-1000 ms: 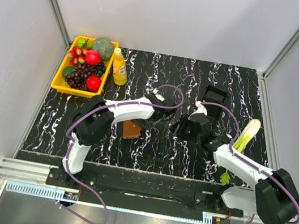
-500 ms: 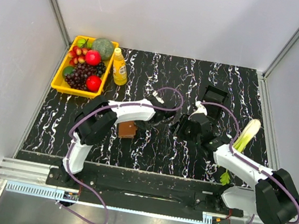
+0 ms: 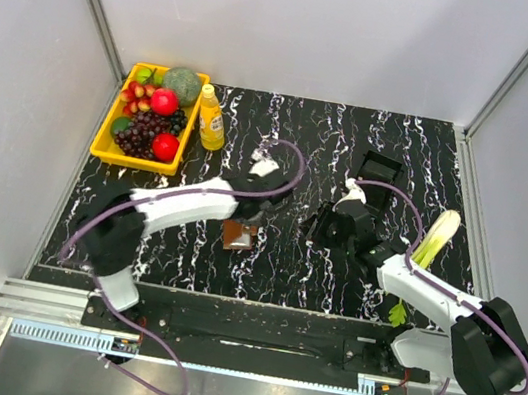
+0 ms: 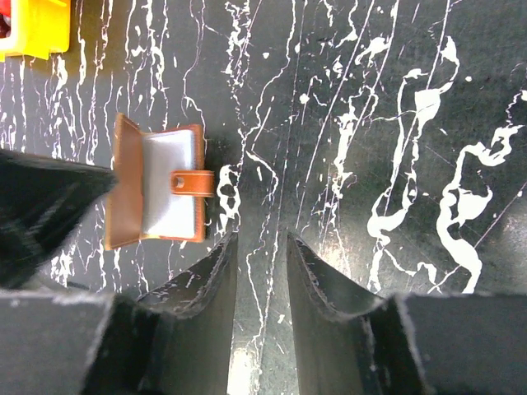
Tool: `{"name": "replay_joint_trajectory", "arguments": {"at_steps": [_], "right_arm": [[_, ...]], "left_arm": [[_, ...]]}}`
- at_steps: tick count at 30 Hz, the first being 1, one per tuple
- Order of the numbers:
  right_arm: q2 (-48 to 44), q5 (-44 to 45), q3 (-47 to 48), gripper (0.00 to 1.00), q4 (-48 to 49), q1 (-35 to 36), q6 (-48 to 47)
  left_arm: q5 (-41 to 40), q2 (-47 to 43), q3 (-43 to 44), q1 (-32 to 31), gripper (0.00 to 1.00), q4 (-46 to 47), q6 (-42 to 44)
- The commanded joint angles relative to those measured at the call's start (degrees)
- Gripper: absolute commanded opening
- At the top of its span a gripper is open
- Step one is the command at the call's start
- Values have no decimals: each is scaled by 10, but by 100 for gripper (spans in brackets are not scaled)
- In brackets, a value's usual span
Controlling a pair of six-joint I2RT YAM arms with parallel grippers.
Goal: Put the credit cards into the card holder
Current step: Open the card holder at the center of the board.
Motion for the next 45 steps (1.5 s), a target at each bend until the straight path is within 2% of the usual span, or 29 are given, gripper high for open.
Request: {"name": "replay_joint_trajectory", "arguments": {"at_steps": [1,3,7,9,11,14,16,21,25,27,30,32,34,36,37,39,45], "right_arm": [[9,-27,13,35,23,-2,10],[28,-66,18,33,57,-1,9],[97,-130,67,26,67,1,6],[131,-146,98,16,70,8,2],[158,-146,126,11,60,20,0],[172,-145,134,14,93,37,13],[201,-151,167,15,66,44,8],[260,-180,203,15,95,66,20],[289,-159,210,13,91,69,38],[294,-160,199,14,118,70,44],[316,-162,214,13,99,69,43],[321,-174,205,13,130,72,53],[334,-183,222,13,111,76,52],[347,-186,235,15,103,83,47],[348,-184,233,15,111,86,51],[357,-193,235,15,112,87,56],[379,-214,235,15,129,87,66]], "left_arm": [[63,-138,-71,17,0,134,-34],[84,-167,-109,35,0,160,-39],[102,-211,-200,57,0,223,-55],[112,-219,-240,64,0,267,-63],[119,-224,-266,71,0,297,-70],[129,-226,-284,72,0,321,-70],[130,-230,-288,72,0,328,-69],[138,-257,-311,73,0,360,-67],[127,-275,-320,75,0,357,-69],[118,-283,-323,76,0,350,-69],[113,-286,-325,78,0,342,-62],[112,-286,-321,79,0,334,-54],[99,-288,-321,78,6,326,-57],[79,-293,-322,78,28,309,-58],[63,-299,-322,79,31,295,-65],[49,-312,-335,86,44,281,-78],[90,-359,-408,149,51,311,-115]]}}
